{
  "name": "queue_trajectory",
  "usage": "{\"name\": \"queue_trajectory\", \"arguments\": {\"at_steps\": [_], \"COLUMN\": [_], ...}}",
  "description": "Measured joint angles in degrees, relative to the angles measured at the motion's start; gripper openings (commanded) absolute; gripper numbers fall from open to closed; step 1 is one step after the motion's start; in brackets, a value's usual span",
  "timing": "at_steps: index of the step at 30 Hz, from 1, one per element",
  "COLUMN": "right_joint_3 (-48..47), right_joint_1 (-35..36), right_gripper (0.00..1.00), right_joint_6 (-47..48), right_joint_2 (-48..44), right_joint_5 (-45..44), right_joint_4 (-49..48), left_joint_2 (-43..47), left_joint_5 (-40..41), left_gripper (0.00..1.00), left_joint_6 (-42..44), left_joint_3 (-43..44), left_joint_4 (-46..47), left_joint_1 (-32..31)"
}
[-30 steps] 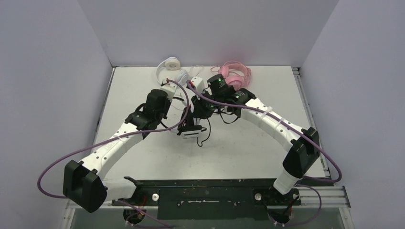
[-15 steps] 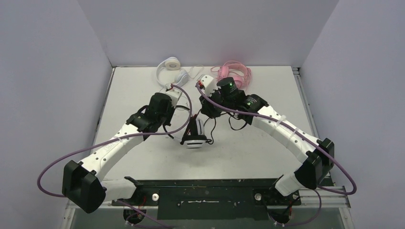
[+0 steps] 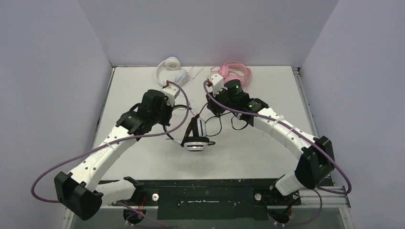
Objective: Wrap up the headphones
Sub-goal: Wrap the headphones cable around the headphones.
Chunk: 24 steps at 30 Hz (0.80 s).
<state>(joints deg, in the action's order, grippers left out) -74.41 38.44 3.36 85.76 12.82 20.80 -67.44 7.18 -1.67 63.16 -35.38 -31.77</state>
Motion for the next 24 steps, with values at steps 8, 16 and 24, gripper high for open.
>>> {"name": "queue_trajectory", "arguments": {"at_steps": [8,16,24], "right_joint_3": [11.5,21.2,27.9], "right_joint_1": [-9.2,-9.5,-9.5], "right_gripper": [0.36,0.43,0.38], "right_joint_6": [-2.8,-10.9,-22.0], "right_joint_2": [-0.1,-0.8,2.7], "right_joint_5": [10.2,21.1,27.8], "right_joint_4": [-14.5,-38.3,-67.0], "left_joint_2": [2.7,1.9,0.4], "left_joint_5": [-3.5,-12.2,-18.6], "left_gripper": [0.0,0.0,0.0], "left_joint_6": [-3.2,-13.8,-27.6], "left_joint_3": [6.3,17.4,22.3], "left_joint_4": [-5.6,-9.9,-6.9], "left_joint_1": [0.0,0.0,0.0]}}
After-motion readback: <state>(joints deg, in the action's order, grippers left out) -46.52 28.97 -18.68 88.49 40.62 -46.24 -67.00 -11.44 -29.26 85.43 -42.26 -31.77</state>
